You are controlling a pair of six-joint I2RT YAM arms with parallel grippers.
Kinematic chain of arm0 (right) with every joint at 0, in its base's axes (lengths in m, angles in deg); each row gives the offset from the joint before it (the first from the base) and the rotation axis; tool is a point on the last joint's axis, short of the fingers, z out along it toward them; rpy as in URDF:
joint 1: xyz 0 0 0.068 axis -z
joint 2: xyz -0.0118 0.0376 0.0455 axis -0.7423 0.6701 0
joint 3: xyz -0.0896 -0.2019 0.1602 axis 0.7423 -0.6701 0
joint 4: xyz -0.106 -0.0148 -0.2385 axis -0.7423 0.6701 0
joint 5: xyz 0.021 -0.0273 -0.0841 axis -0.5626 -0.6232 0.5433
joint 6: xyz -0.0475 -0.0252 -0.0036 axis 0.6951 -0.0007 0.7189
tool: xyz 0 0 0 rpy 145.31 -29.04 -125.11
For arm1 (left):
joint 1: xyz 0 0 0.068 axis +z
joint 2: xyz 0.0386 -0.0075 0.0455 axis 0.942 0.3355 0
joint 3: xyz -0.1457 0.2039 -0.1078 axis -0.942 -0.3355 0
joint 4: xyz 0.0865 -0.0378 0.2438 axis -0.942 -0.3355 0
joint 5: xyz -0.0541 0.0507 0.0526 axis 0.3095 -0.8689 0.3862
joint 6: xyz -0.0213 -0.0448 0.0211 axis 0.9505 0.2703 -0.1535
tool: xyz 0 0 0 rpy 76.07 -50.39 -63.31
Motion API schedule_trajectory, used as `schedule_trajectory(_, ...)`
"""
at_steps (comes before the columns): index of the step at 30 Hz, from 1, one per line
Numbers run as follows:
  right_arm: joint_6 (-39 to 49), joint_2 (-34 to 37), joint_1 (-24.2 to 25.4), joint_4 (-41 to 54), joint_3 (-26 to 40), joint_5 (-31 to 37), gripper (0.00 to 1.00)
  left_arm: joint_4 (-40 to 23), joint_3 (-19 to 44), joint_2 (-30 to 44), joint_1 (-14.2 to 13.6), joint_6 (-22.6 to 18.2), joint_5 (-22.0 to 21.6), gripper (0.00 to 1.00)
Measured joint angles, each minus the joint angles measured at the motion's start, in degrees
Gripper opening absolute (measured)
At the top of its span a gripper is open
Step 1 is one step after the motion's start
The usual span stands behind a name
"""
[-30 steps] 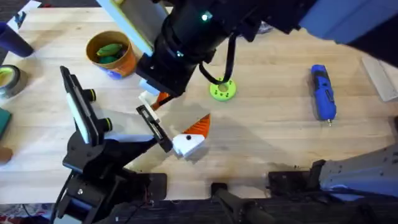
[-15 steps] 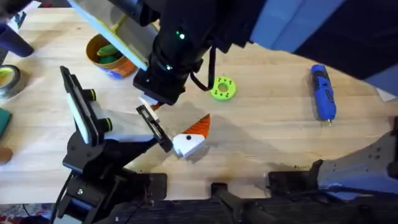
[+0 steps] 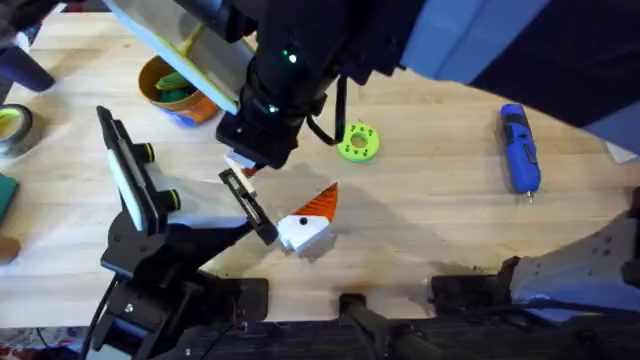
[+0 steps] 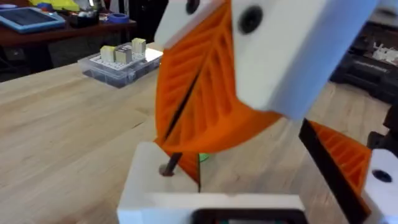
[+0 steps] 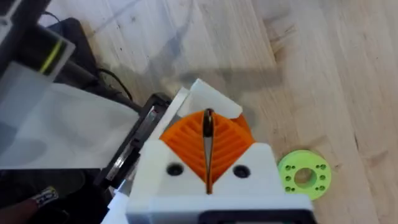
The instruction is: Pick up the gripper from the table and insert it into the empty holder that is missing its gripper. Then pick up a screw, insert it into the mounting hole, and use the screwdriver to tighten it. Finally, clean up the table by picking up the vegetable and placing it into the bucket.
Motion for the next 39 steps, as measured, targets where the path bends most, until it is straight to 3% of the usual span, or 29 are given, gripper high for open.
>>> schedule_trajectory(39, 1.5, 0.6, 0.0, 0.4, 0.0, 1.4, 0.015, 0.0, 0.0, 0.0, 0.0, 0.0, 0.0, 0.989)
